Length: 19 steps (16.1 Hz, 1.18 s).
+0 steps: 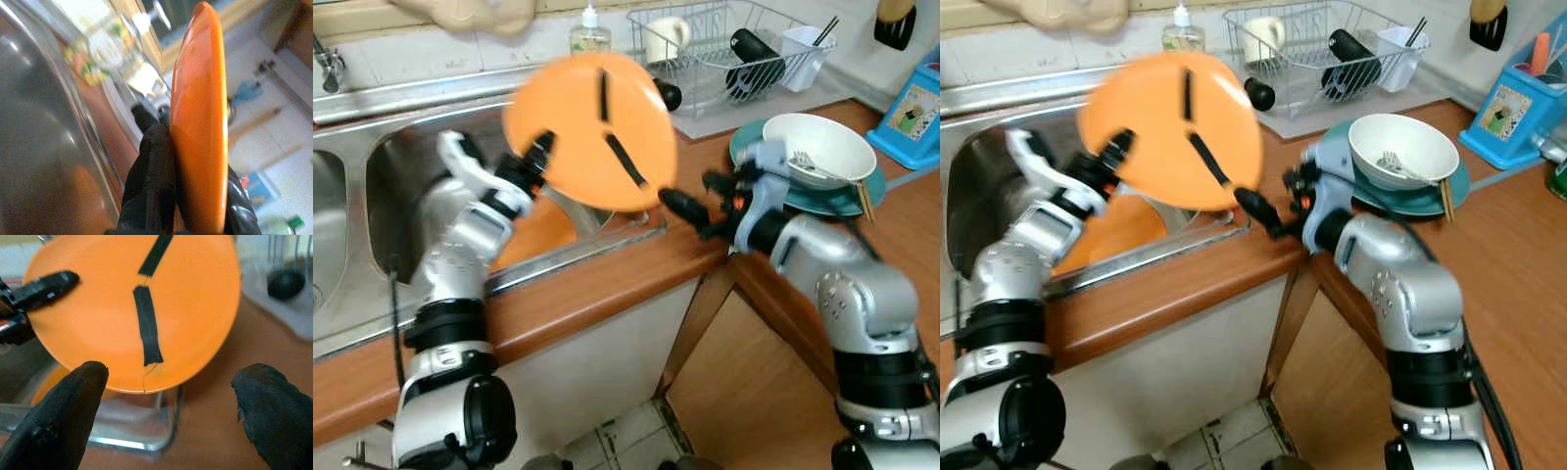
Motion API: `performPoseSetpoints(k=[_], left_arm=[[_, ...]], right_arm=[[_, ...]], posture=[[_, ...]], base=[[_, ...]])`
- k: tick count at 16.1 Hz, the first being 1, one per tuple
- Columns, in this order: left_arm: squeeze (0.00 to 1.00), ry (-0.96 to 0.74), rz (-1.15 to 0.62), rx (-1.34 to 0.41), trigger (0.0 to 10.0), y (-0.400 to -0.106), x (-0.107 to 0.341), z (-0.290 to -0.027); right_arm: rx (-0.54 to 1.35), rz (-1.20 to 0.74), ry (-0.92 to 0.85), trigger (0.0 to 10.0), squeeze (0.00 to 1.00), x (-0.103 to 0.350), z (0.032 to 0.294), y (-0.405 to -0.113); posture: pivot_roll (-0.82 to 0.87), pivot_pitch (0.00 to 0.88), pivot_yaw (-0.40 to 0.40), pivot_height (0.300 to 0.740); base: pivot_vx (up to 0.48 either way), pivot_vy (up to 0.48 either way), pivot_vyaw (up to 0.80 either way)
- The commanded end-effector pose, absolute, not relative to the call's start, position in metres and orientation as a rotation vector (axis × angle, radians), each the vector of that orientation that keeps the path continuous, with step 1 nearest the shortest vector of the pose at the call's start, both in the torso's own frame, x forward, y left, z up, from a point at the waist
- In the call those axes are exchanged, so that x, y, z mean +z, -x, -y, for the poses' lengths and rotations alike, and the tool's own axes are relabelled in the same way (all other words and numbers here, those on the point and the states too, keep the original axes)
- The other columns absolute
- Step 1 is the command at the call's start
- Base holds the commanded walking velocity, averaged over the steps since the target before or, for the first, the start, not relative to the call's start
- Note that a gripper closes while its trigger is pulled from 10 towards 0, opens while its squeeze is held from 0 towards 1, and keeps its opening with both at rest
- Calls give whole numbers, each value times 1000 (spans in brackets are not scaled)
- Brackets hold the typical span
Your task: Kitchen organization
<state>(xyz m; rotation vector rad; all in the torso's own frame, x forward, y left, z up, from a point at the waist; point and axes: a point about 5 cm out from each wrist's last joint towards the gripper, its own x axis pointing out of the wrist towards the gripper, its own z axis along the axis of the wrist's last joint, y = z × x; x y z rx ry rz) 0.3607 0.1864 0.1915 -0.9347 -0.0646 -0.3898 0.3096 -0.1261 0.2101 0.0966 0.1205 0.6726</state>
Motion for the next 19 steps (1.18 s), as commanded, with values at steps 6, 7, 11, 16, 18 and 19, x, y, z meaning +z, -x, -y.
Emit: performPoseSetpoints(k=[6, 7, 11, 16, 18, 19], left_arm=[[0, 778, 108, -73, 0, -354, 204, -249], [0, 770, 85, -28, 0, -354, 201, -255], [0, 726, -57, 42, 0, -360, 179, -249], [0, 626, -203, 75, 6000, -373, 156, -232], [0, 619, -239, 90, 10000, -373, 150, -231], [0, 609, -255, 102, 10000, -373, 147, -232]], right_arm=[[782, -100, 66, 10000, 0, 214, 120, -299], [798, -107, 92, 10000, 0, 213, 119, -298], [846, -147, 168, 10000, 0, 208, 115, -293], [898, -172, 227, 10000, 0, 201, 111, -289], [896, -173, 231, 10000, 0, 200, 111, -289], [893, -174, 231, 10000, 0, 200, 111, -290]], posture=[[-130, 0, -27, 740], [-130, 0, -28, 740], [-136, 0, -25, 740], [-142, 0, -20, 740], [-147, 0, -16, 740], [-150, 0, -14, 740]], base=[[0, 0, 0], [0, 0, 0], [0, 0, 0], [0, 0, 0], [0, 0, 0], [0, 0, 0]])
